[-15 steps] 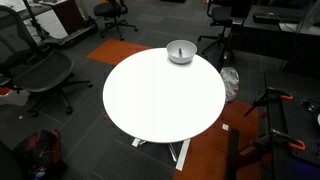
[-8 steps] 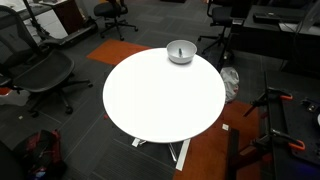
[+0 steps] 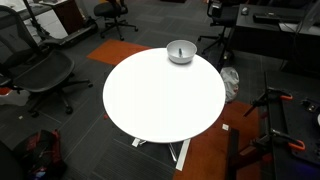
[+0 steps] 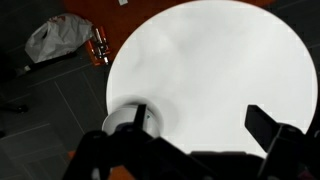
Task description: Remove the marker from the bowl
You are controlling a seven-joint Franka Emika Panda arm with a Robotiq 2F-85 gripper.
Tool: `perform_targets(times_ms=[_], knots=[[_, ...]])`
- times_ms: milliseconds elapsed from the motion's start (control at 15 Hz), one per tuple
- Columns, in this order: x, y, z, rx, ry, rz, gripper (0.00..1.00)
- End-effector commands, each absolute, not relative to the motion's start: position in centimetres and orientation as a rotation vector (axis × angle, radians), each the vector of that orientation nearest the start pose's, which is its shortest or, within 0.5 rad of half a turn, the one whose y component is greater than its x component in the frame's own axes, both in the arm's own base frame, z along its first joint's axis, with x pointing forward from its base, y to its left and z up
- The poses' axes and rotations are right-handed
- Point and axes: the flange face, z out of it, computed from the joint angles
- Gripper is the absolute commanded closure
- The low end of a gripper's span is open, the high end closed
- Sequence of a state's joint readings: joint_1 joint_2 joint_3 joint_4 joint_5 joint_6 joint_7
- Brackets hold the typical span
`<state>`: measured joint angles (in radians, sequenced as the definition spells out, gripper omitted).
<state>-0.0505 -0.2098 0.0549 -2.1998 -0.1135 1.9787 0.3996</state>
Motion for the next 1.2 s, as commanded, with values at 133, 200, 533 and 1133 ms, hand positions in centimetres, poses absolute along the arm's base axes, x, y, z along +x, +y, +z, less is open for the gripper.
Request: perform_targets(times_ms=[133,200,533,1133], knots=[[53.2,-8.1,46.4,-3.036,0.999,-0.181,0.00],[53.9,-9.3,46.0,-3.007,1.063,-0.202,0.00],[57.7,-14.8,42.4,-2.843,1.379,-0.245,0.00],[62.2,-19.8,32.9,-2.679,1.602,-0.196,0.00]])
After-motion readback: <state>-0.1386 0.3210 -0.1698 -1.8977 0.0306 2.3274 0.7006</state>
